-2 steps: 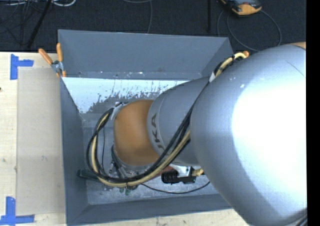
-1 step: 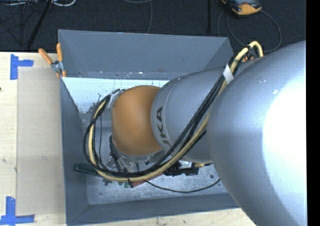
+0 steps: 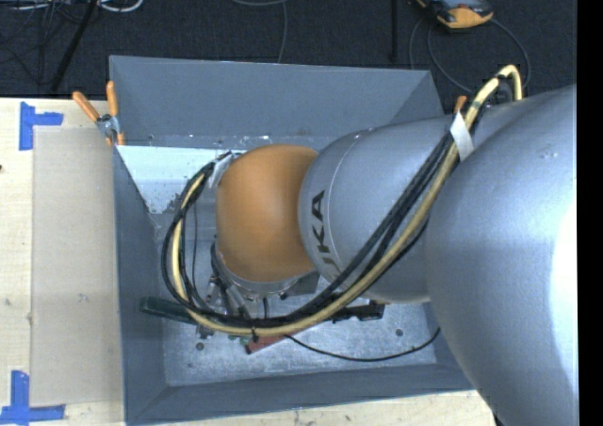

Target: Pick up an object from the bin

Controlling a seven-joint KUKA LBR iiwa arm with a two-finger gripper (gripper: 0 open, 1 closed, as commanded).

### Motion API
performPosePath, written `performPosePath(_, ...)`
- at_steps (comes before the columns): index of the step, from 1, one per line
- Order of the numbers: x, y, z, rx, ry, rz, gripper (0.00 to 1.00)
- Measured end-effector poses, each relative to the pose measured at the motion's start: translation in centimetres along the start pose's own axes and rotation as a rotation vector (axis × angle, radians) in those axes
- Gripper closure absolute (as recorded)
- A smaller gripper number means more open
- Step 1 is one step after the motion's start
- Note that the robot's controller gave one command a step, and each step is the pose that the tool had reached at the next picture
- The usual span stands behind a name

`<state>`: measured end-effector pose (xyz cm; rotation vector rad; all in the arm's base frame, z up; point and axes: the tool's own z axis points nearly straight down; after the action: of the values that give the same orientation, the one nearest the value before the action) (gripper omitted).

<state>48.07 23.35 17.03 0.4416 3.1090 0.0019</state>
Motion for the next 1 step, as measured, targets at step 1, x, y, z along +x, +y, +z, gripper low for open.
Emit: performPosePath(1, -0.43, 0.52, 3.47, 0.003, 0.001, -0.014, 1.0)
